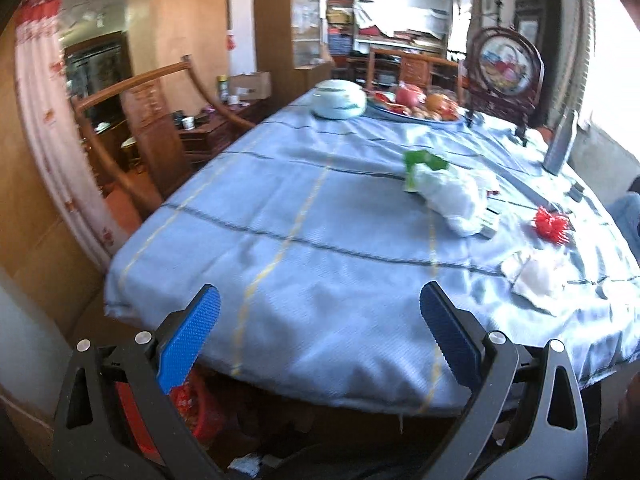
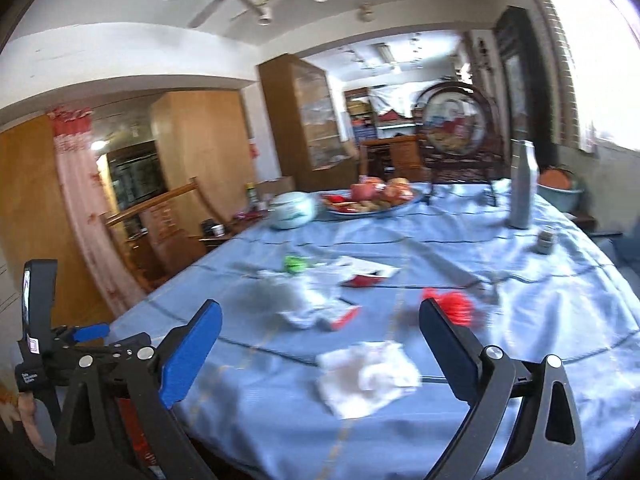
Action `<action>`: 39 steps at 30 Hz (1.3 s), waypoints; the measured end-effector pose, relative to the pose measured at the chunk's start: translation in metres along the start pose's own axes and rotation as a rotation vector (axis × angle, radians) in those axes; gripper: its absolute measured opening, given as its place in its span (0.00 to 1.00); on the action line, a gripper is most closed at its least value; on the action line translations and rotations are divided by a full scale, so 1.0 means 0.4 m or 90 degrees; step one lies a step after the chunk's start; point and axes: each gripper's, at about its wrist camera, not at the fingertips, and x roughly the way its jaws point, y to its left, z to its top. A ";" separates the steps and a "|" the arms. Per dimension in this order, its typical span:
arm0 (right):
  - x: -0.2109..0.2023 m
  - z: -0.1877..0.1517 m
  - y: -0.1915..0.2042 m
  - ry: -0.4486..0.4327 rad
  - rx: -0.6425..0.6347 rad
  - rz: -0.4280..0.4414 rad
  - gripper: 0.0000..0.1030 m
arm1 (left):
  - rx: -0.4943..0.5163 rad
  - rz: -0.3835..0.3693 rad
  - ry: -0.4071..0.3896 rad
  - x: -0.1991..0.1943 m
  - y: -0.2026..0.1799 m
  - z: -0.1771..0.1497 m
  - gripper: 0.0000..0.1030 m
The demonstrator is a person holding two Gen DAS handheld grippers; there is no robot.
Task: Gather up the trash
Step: 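Return the left gripper to the table and grasp the clear plastic bag, then grasp the white tissue with the right gripper while the left holds the plastic bag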
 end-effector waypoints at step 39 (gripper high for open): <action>0.185 -0.041 -0.256 0.093 0.109 -0.116 0.94 | 0.027 -0.204 0.068 0.309 -0.242 0.190 0.27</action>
